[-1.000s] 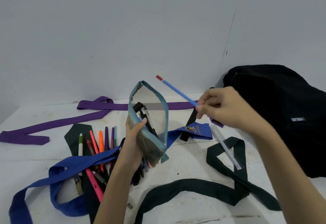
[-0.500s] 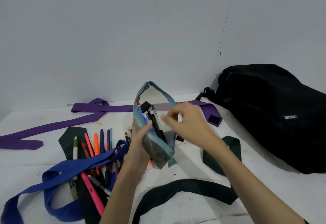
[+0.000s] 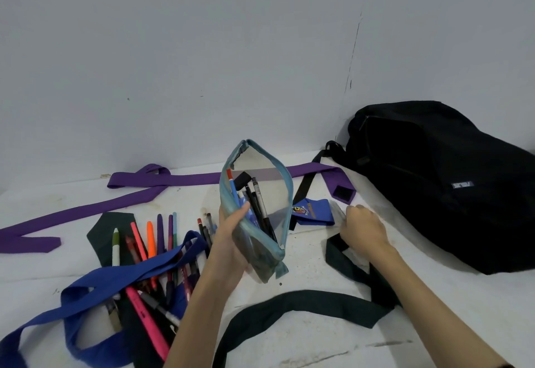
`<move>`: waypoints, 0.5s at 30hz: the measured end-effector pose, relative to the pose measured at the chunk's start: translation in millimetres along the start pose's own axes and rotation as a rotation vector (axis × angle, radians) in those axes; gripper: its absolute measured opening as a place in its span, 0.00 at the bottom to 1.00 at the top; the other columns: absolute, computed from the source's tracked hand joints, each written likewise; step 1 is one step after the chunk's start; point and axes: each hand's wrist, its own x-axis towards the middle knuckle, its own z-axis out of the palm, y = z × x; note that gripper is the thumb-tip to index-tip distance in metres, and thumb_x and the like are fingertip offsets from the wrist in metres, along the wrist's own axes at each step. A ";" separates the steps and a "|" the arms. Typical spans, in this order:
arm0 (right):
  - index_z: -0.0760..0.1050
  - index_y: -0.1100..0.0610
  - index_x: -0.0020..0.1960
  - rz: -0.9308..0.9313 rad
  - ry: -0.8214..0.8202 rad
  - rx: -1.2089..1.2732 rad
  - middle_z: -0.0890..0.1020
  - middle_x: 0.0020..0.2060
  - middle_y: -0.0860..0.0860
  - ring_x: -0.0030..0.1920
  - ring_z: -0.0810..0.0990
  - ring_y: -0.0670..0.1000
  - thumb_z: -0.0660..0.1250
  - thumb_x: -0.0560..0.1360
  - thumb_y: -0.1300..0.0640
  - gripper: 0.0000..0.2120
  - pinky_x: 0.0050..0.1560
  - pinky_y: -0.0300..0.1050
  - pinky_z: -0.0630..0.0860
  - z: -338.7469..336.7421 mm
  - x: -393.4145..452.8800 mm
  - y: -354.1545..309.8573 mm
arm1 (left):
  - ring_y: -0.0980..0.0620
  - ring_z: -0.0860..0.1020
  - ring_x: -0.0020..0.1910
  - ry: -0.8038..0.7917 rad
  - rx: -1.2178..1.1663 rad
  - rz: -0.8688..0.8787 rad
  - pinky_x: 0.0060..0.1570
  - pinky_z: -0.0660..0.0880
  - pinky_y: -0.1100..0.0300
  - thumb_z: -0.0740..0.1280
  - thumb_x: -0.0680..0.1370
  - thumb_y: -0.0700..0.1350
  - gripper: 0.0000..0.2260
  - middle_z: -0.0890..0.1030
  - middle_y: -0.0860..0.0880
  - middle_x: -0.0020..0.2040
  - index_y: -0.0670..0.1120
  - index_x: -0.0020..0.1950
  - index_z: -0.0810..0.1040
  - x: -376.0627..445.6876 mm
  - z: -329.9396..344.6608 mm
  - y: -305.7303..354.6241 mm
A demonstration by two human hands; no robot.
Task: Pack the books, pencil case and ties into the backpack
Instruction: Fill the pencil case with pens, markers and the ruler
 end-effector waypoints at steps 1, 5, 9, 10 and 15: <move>0.64 0.59 0.36 0.018 0.018 0.020 0.74 0.40 0.55 0.43 0.74 0.56 0.59 0.76 0.64 0.10 0.35 0.40 0.65 -2.0 0.5 -0.4 | 0.47 0.75 0.52 0.006 0.005 -0.002 0.49 0.73 0.51 0.69 0.62 0.53 0.29 0.76 0.46 0.52 0.50 0.62 0.70 -0.7 0.1 0.8; 0.74 0.61 0.37 -0.056 0.248 0.501 0.76 0.30 0.53 0.32 0.75 0.52 0.63 0.76 0.63 0.08 0.28 0.40 0.68 -27.4 -2.5 -12.0 | 0.48 0.75 0.53 0.025 0.016 0.003 0.41 0.74 0.53 0.74 0.55 0.54 0.43 0.76 0.46 0.54 0.49 0.70 0.66 -2.6 -3.4 6.5; 0.74 0.60 0.45 -0.270 0.576 1.250 0.79 0.30 0.54 0.26 0.79 0.52 0.65 0.77 0.63 0.02 0.27 0.44 0.77 -81.9 -33.1 -53.8 | 0.50 0.76 0.44 0.083 0.013 0.027 0.37 0.75 0.57 0.75 0.52 0.55 0.49 0.75 0.47 0.48 0.45 0.72 0.65 -6.1 -2.9 9.6; 0.72 0.57 0.45 -0.328 0.567 1.372 0.80 0.30 0.55 0.25 0.79 0.53 0.65 0.77 0.63 0.04 0.26 0.43 0.77 -93.4 -42.8 -65.7 | 0.50 0.76 0.44 0.087 0.001 0.027 0.37 0.75 0.57 0.76 0.55 0.55 0.48 0.76 0.47 0.48 0.45 0.72 0.65 -8.9 -2.4 8.8; 0.67 0.54 0.41 -0.512 0.229 0.979 0.79 0.27 0.54 0.28 0.77 0.55 0.64 0.76 0.61 0.08 0.32 0.49 0.76 -92.8 -67.7 -110.6 | 0.51 0.79 0.42 0.166 -0.032 0.008 0.35 0.76 0.59 0.75 0.63 0.54 0.42 0.77 0.41 0.51 0.45 0.73 0.65 -30.6 -1.9 3.0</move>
